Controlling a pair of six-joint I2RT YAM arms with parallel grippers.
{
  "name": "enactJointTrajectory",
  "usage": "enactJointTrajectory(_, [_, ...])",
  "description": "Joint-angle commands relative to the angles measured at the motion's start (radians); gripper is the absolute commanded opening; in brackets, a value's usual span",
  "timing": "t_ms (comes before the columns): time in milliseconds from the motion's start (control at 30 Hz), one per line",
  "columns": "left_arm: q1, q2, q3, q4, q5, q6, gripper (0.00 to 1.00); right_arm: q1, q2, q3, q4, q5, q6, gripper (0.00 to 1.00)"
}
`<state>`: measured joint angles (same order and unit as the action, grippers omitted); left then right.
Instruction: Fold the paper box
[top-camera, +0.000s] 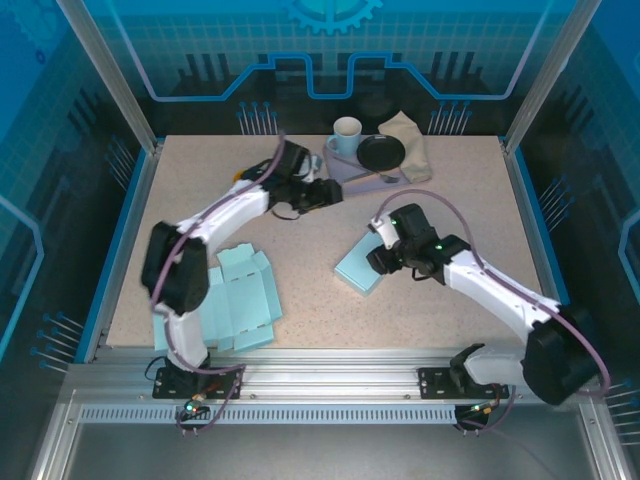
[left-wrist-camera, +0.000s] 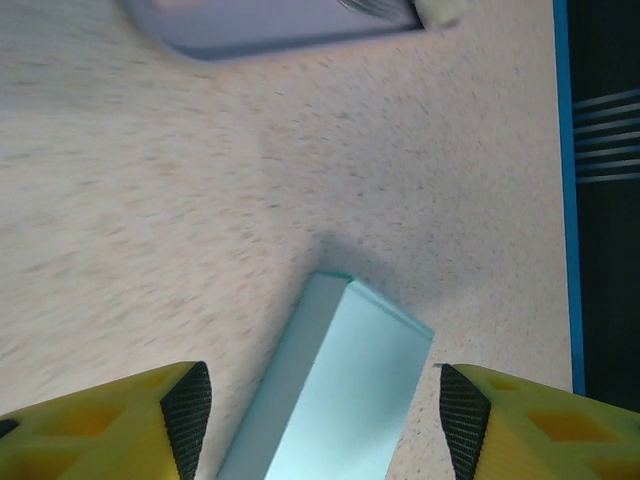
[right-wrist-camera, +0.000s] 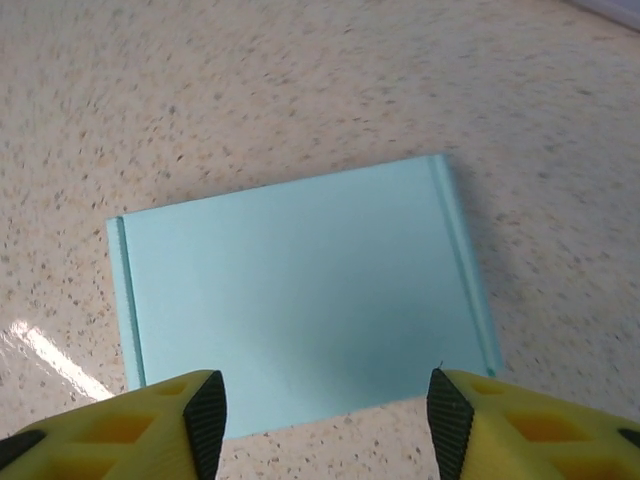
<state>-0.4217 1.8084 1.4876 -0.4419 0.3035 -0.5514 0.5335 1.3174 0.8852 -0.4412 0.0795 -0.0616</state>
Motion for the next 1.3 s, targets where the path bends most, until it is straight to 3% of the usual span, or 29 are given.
enactJointTrajectory(0, [0.006,-0.168,-0.157,-0.041,-0.132,-0.032,0.66,0.034,0.108,0.085,-0.092,-0.064,-0.168,0.59])
enactJointTrajectory(233, [0.012,-0.496,-0.414,-0.107,-0.255,-0.072,0.67,0.019,0.299,0.202,-0.185,-0.043,-0.186,0.59])
enactJointTrajectory(600, [0.016,-0.868,-0.587,-0.21,-0.441,-0.109,0.69,-0.121,0.449,0.253,-0.237,-0.014,-0.074,0.59])
enactJointTrajectory(800, [0.018,-0.948,-0.631,-0.232,-0.486,-0.126,0.69,-0.294,0.49,0.303,-0.235,0.078,0.091,0.59])
enactJointTrajectory(967, [0.018,-0.954,-0.651,-0.25,-0.489,-0.138,0.69,-0.427,0.539,0.354,-0.226,0.141,0.116,0.59])
enactJointTrajectory(1167, [0.017,-0.993,-0.677,-0.271,-0.505,-0.148,0.7,-0.553,0.617,0.45,-0.198,0.139,0.089,0.59])
enactJointTrajectory(1267, [0.018,-1.007,-0.686,-0.293,-0.512,-0.156,0.69,-0.59,0.659,0.517,-0.22,0.103,0.149,0.59])
